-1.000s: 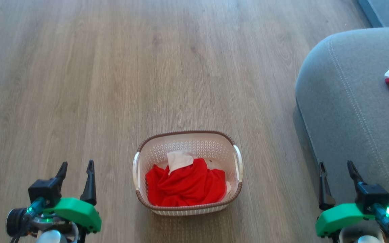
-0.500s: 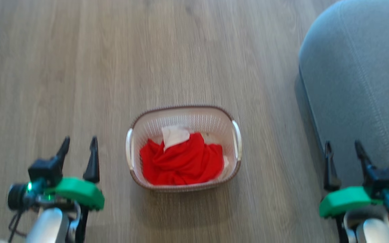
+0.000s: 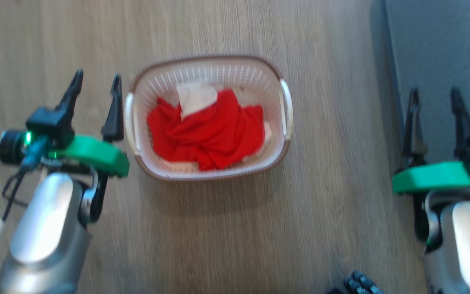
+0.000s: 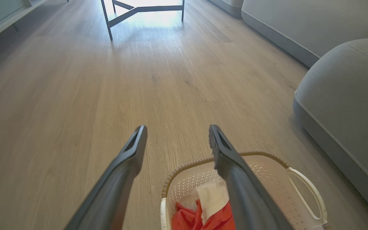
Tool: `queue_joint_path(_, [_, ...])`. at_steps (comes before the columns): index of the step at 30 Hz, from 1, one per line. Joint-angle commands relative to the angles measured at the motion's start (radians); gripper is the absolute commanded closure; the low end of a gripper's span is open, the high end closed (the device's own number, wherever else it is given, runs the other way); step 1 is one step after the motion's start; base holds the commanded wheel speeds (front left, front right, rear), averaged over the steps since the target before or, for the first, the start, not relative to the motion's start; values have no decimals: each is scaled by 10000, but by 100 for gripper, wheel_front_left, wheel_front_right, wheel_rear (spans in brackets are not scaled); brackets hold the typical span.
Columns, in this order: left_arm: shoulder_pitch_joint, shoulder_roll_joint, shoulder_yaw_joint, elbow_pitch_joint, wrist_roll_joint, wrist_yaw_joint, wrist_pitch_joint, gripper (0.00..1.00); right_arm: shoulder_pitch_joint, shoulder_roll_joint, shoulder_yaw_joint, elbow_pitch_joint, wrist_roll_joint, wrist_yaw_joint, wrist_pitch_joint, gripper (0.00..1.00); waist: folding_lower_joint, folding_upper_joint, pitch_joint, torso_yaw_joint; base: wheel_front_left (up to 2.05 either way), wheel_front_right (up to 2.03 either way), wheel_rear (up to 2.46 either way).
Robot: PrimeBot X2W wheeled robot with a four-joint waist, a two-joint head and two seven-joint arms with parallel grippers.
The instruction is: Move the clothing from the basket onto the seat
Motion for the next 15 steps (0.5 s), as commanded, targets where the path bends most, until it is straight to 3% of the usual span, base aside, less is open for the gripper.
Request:
queue_joint_path(1, [-373, 241, 246, -232, 117, -54, 49, 0, -166, -74, 196, -375, 64, 69, -131, 0, -4, 0, 937, -225, 0, 0, 0])
queue_joint_path(9, [-2561, -160, -879, 11, 794, -448, 1350, 0, -1135, -74, 218, -582, 285, 69, -131, 0, -4, 0, 2466, -604, 0, 0, 0])
queue_joint_path(15, [-3951, -633, -1540, 1331, 1165, -467, 3006, 0, -1373, -74, 481, -475, 643, 69, -131, 0, -4, 0, 3172, -1143, 0, 0, 0])
